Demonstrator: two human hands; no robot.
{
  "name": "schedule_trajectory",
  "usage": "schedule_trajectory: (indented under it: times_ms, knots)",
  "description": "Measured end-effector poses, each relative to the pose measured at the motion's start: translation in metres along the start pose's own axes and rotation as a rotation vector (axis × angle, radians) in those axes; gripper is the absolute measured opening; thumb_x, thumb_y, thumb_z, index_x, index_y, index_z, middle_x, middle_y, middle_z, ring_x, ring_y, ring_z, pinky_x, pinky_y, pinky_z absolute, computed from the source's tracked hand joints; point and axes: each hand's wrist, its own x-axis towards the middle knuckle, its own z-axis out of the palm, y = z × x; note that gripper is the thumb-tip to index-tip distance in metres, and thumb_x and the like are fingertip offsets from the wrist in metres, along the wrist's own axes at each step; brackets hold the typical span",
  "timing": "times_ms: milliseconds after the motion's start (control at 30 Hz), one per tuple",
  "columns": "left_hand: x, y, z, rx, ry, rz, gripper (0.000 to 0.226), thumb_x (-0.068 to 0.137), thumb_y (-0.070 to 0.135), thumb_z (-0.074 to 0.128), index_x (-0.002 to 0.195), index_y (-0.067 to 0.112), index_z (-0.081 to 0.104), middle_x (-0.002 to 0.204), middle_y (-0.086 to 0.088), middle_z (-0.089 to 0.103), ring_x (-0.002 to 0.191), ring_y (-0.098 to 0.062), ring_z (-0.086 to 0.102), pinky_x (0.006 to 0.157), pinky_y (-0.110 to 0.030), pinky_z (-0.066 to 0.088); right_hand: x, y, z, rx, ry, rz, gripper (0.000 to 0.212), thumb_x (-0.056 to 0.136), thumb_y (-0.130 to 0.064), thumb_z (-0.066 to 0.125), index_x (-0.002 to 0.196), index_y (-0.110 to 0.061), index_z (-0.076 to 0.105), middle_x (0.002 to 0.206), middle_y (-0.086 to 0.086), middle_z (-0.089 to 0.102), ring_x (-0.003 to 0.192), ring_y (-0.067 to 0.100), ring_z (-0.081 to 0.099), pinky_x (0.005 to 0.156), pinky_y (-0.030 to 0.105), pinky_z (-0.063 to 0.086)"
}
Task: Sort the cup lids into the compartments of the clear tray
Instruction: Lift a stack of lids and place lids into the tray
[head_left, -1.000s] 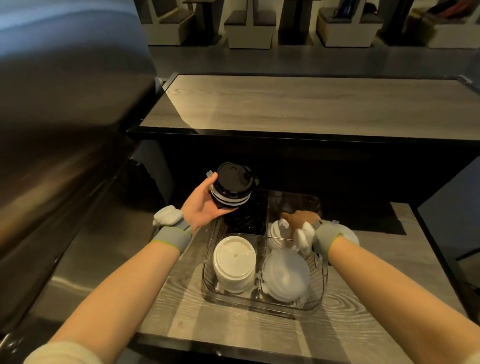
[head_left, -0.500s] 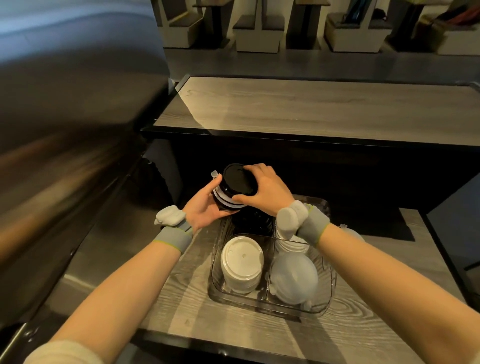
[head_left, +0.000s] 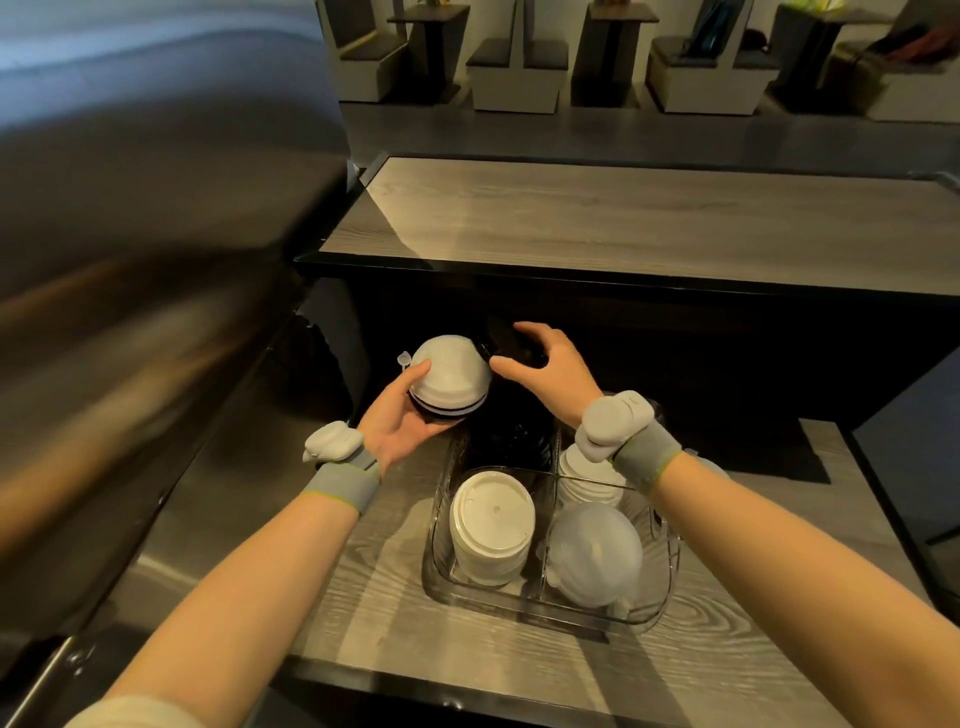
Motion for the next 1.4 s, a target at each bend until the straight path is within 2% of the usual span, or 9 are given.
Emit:
schedule_trajectory:
  times_ms: [133,267,433,600,800,933,1033,1167,1400]
  knots:
    - [0.0,0.015,-0.017,-0.122,0.06,0.037,0.026,0.093,0.025,0.051,0.112,0.008,0.057,0.103,-0.013,0.068,0.101,-0.029,0.061,0.068,-0.044,0.058,-0.002,0.025,0.002,-0.522,-0.103,0.033,0.069,0.075,-0.046,0.067,0.133,-0.022,0.041,0.129,0.011,0.04,0.123,0.029,0.034,0.101,0.035,0.03]
    - [-0.004,0.022,-0.027,-0.121,0.09,0.052,0.02,0.091,0.026,0.054,0.103,0.01,0.058,0.094,-0.012,0.071,0.092,-0.028,0.063,0.058,-0.042,0.059,-0.006,0.046,0.021,-0.745,-0.243,-0.06,0.073,0.074,-0.05,0.066,0.135,-0.022,0.039,0.133,0.009,0.04,0.123,0.029,0.035,0.104,0.037,0.027]
    - [-0.008,0.023,-0.024,-0.095,0.057,0.035,0.023,0.092,0.025,0.054,0.108,0.009,0.057,0.106,-0.013,0.066,0.099,-0.029,0.062,0.068,-0.046,0.058,-0.002,0.059,0.034,-0.906,-0.325,-0.092,0.072,0.076,-0.052,0.064,0.137,-0.026,0.037,0.141,0.009,0.037,0.13,0.029,0.031,0.108,0.039,0.023]
    - [-0.007,0.023,-0.022,-0.032,0.018,0.013,0.023,0.093,0.027,0.051,0.107,0.01,0.058,0.106,-0.013,0.067,0.1,-0.028,0.062,0.072,-0.045,0.055,0.001,0.052,0.02,-0.808,-0.33,-0.039,0.066,0.076,-0.059,0.06,0.134,-0.033,0.043,0.139,0.007,0.034,0.129,0.028,0.029,0.108,0.039,0.02]
    - [-0.005,0.016,-0.009,0.084,-0.019,-0.019,0.026,0.092,0.027,0.053,0.11,0.01,0.058,0.108,-0.013,0.066,0.101,-0.028,0.062,0.077,-0.043,0.051,-0.001,0.012,0.009,-0.286,0.06,-0.151,0.041,0.088,-0.037,0.056,0.126,-0.021,0.05,0.124,0.004,0.051,0.116,0.022,0.046,0.097,0.032,0.027]
    - [-0.005,0.006,0.005,0.197,-0.07,-0.038,0.028,0.091,0.029,0.053,0.113,0.012,0.058,0.098,-0.013,0.073,0.092,-0.026,0.068,0.07,-0.041,0.058,-0.005,-0.004,0.019,-0.246,-0.097,-0.176,0.067,0.083,-0.042,0.062,0.14,-0.022,0.034,0.145,0.003,0.036,0.133,0.021,0.029,0.111,0.04,0.024]
    - [-0.007,0.001,0.012,0.187,-0.095,-0.064,0.03,0.091,0.036,0.051,0.11,0.013,0.059,0.094,-0.011,0.074,0.09,-0.026,0.069,0.068,-0.041,0.057,-0.007,-0.001,0.023,-0.363,-0.131,-0.209,0.08,0.077,-0.047,0.068,0.142,-0.017,0.031,0.145,0.005,0.034,0.132,0.023,0.029,0.108,0.033,0.025]
    - [-0.006,-0.005,0.012,0.156,-0.155,-0.054,0.046,0.091,0.053,0.042,0.112,0.017,0.063,0.106,-0.01,0.073,0.096,-0.027,0.069,0.069,-0.04,0.058,-0.012,0.006,0.019,-0.266,-0.107,-0.166,0.082,0.075,-0.043,0.071,0.142,-0.017,0.032,0.144,0.003,0.036,0.132,0.02,0.031,0.106,0.029,0.027]
    - [-0.006,-0.017,0.011,0.134,-0.139,-0.045,0.05,0.09,0.056,0.04,0.11,0.017,0.064,0.104,-0.009,0.073,0.098,-0.026,0.068,0.076,-0.043,0.054,-0.025,0.007,0.011,0.028,-0.115,-0.055,0.075,0.079,-0.032,0.069,0.142,-0.017,0.03,0.144,0.004,0.038,0.13,0.019,0.039,0.105,0.03,0.034]
